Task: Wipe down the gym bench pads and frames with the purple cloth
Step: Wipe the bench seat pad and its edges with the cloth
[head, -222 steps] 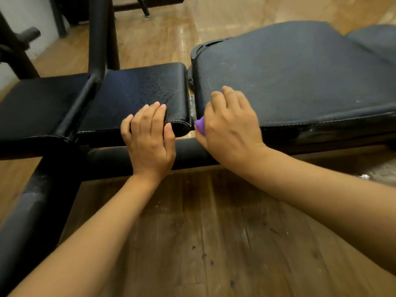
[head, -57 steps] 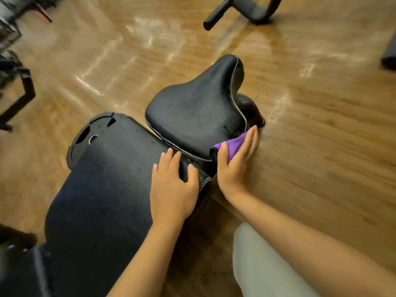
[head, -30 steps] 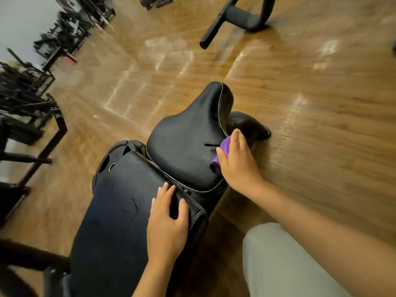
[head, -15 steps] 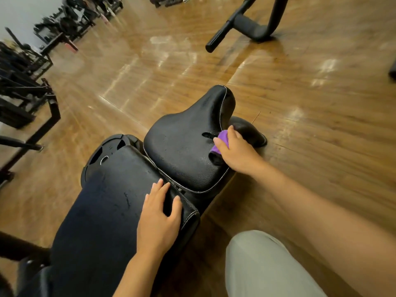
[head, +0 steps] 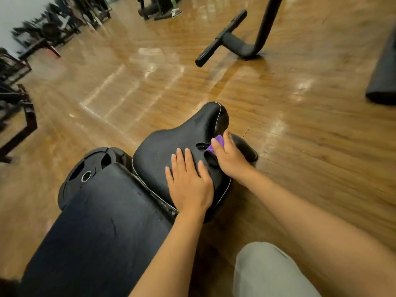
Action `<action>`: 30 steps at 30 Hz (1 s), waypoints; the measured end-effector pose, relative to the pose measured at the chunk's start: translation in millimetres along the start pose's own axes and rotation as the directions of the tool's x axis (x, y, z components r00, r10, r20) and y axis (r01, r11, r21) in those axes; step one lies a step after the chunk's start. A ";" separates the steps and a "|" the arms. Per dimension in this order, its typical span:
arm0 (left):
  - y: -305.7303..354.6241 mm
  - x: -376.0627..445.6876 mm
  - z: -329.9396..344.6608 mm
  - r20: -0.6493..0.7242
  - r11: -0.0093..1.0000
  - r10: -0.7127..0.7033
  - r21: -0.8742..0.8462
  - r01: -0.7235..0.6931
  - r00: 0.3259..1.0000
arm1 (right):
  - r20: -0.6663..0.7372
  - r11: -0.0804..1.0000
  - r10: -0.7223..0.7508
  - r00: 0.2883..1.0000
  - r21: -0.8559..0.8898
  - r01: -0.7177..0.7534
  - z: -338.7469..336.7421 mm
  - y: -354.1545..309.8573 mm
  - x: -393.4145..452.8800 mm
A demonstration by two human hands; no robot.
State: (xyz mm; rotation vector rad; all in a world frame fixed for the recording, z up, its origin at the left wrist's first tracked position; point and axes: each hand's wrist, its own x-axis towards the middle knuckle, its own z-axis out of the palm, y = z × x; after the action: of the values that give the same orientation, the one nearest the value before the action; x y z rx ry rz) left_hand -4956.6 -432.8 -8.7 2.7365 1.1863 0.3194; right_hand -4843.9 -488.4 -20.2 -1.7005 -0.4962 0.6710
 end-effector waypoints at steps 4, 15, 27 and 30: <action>-0.6 2.1 3.6 -0.026 1.000 0.001 0.014 -0.001 1.000 | -0.277 0.999 0.024 0.960 0.045 -0.012 16.3 -24.5 69.6; -1.0 1.4 5.2 -0.063 1.000 0.021 0.024 -0.019 0.998 | 0.066 0.959 -0.029 0.997 0.285 0.009 -0.9 4.3 27.6; -1.7 1.0 6.5 -0.127 0.999 0.032 0.014 -0.030 0.991 | -0.465 0.997 -0.037 0.885 0.048 0.067 6.2 -22.1 105.9; -0.3 0.6 5.7 -0.119 1.000 0.028 0.011 -0.027 0.992 | -0.437 0.966 -0.096 0.894 0.175 0.189 2.5 -14.6 100.6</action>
State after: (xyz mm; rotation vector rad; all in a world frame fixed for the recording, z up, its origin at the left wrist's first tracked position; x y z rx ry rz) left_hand -4955.0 -432.4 -14.1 2.7785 1.1806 0.4885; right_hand -4770.4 -418.3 -23.5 -1.5293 -0.2251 0.2200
